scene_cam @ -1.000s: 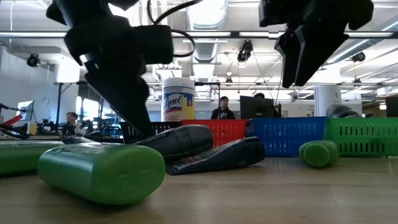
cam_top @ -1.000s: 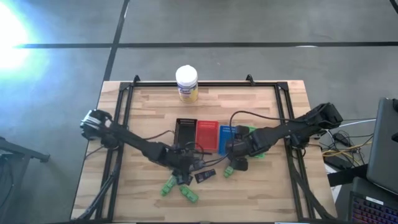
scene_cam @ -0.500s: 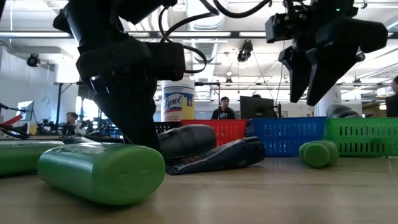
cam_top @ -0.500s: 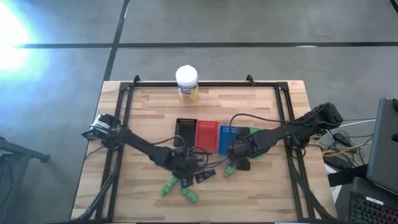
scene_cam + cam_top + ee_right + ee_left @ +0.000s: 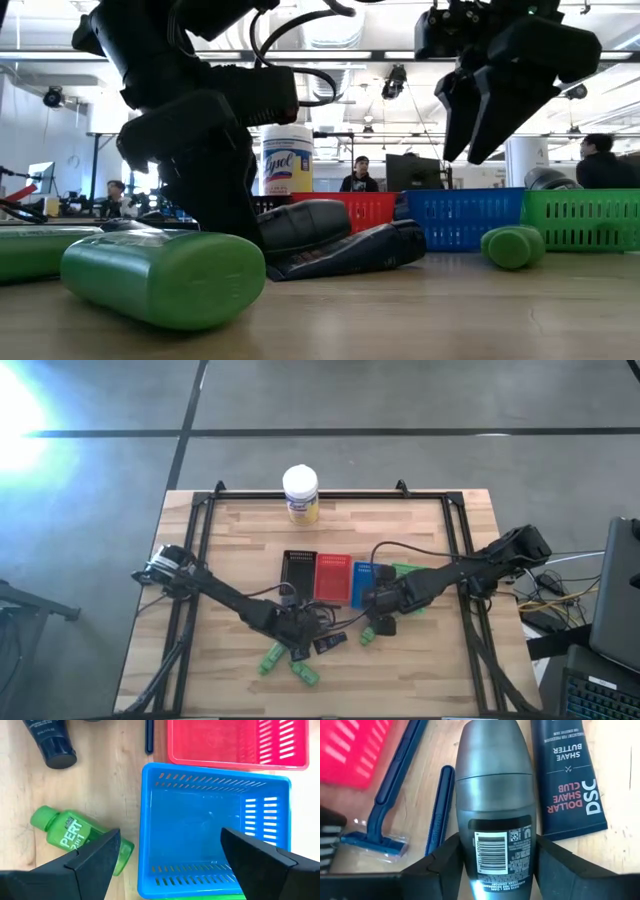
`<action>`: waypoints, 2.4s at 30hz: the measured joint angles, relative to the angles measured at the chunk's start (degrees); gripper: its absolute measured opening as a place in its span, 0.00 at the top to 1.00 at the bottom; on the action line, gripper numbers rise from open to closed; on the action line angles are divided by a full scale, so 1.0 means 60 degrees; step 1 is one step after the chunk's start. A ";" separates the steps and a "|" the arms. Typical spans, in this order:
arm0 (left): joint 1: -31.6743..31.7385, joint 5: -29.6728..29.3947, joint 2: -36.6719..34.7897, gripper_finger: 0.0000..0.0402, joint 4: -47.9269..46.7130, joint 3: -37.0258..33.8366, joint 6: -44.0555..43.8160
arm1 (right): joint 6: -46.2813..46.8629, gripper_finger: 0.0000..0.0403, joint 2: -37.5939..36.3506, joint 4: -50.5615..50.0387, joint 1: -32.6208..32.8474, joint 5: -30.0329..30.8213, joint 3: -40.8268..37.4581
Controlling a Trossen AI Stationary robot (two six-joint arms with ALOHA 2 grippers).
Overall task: Pick & Place Travel size toiletries
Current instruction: Put the gray deodorant into the green bin
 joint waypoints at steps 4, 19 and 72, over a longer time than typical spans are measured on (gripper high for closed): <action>-0.0042 -0.0053 -0.0057 0.50 0.0062 -0.0018 0.0218 | -0.0175 0.15 -0.0043 0.0029 0.0000 0.0011 0.0000; -0.0019 -0.1583 -0.0708 0.50 0.0045 0.0694 0.1729 | 0.0424 0.27 -0.1558 0.0252 -0.0109 -0.1312 -0.0069; 0.0732 -0.4151 -0.0790 0.50 0.0561 0.2871 0.5465 | 0.6930 0.38 -0.1923 0.3513 -0.1100 -0.1591 -0.0109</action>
